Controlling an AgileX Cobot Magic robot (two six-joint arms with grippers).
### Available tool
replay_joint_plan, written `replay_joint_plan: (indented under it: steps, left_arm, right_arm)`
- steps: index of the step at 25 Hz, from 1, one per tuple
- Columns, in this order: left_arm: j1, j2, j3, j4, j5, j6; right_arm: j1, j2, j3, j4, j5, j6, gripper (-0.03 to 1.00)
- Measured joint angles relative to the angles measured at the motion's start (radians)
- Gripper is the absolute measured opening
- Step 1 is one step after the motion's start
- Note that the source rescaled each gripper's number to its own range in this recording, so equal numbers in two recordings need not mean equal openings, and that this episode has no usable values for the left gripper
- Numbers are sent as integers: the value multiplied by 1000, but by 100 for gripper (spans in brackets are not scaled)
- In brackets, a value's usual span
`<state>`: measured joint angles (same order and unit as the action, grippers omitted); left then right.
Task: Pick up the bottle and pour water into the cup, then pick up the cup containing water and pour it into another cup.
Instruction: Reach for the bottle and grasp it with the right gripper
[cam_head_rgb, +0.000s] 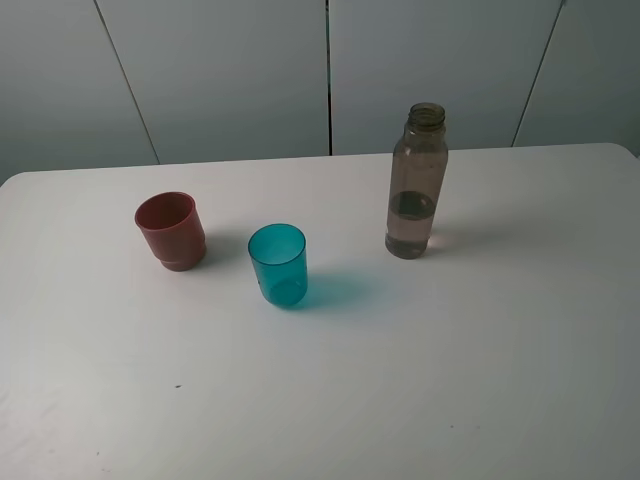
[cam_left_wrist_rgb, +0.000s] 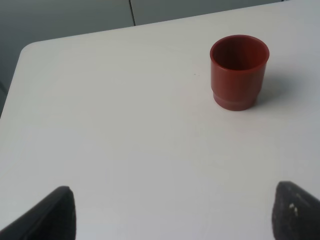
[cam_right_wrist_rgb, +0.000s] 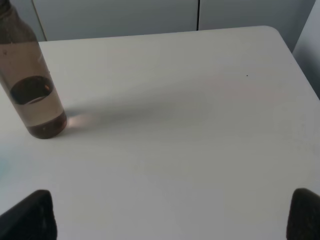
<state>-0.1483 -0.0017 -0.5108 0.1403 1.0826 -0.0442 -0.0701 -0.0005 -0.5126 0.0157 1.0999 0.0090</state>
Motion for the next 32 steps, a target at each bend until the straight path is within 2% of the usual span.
replay_joint_plan:
  steps: [32]
  left_arm:
    - [0, 0, 0, 0, 0, 0]
  right_arm:
    - [0, 0, 0, 0, 0, 0, 100]
